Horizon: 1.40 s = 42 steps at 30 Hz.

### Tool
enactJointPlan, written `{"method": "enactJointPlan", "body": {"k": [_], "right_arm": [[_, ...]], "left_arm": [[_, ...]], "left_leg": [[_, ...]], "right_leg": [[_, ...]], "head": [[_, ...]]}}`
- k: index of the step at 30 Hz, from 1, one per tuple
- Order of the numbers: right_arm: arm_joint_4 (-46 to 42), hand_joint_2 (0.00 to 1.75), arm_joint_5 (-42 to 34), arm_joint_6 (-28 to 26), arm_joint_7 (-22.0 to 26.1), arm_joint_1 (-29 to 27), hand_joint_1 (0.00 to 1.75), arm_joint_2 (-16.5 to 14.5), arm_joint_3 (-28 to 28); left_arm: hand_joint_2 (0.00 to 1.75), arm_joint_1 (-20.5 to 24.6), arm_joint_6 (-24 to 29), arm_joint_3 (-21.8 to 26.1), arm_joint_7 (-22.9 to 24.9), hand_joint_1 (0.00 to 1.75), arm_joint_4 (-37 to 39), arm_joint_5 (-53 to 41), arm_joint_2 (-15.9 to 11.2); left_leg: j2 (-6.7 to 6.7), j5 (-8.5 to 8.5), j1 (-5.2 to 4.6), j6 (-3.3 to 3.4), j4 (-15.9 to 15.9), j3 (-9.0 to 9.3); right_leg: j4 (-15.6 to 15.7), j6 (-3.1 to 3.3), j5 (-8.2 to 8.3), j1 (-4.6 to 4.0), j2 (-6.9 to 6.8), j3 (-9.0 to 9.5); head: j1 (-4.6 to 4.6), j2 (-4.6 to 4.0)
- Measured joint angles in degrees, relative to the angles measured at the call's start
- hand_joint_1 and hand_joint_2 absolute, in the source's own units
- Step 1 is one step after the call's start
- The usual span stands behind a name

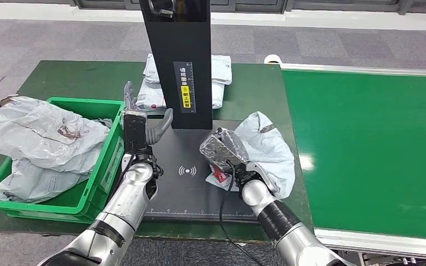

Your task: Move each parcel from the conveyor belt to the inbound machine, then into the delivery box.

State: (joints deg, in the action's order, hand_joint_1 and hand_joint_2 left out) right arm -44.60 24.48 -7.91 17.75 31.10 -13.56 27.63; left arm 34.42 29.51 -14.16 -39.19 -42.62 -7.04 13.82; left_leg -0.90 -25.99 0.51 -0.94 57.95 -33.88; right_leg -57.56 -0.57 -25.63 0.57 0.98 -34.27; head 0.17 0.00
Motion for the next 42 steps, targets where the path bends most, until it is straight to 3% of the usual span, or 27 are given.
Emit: {"method": "enactJointPlan", "body": {"k": [19, 29, 41, 42], "right_arm": [[4.2, 1.75, -3.5, 0.3, 4.6, 4.2, 1.75, -2.3, 4.3], [0.8, 1.75, -8.0, -0.5, 6.8, 5.0, 1.75, -2.3, 4.3], [-4.2, 1.75, -17.1, 0.4, 13.8, 5.2, 1.75, -1.7, 4.3], [-4.2, 1.75, -17.3, 0.4, 14.2, 5.2, 1.61, -1.7, 4.3]], "left_arm": [[1.75, 0.0, -0.3, 0.0, -1.0, 0.00, 0.3, 1.8, -0.3], [1.75, 0.4, -0.6, 0.0, -1.0, 0.00, 0.8, 2.5, -0.4], [1.75, 0.7, -0.6, 0.0, -1.0, 0.00, 0.8, 3.3, -0.7], [1.75, 0.7, -0.6, 0.0, -1.0, 0.00, 0.8, 3.4, -0.7]], "left_leg": [[0.01, 0.00, -0.01, 0.00, 0.0, -0.01], [0.01, 0.01, -0.01, 0.00, 0.0, -0.01], [0.01, 0.01, -0.01, 0.00, 0.0, -0.01], [0.01, 0.01, -0.01, 0.00, 0.0, -0.01]], "right_leg": [[0.0, 0.01, 0.01, 0.01, 0.00, -0.04], [0.0, 0.01, 0.01, 0.01, 0.00, -0.04], [0.0, 0.01, 0.01, 0.01, 0.00, -0.05], [0.0, 0.01, 0.01, 0.01, 0.00, -0.05]], "head": [[0.01, 0.00], [0.01, 0.00], [0.01, 0.00], [0.00, 0.00]]}}
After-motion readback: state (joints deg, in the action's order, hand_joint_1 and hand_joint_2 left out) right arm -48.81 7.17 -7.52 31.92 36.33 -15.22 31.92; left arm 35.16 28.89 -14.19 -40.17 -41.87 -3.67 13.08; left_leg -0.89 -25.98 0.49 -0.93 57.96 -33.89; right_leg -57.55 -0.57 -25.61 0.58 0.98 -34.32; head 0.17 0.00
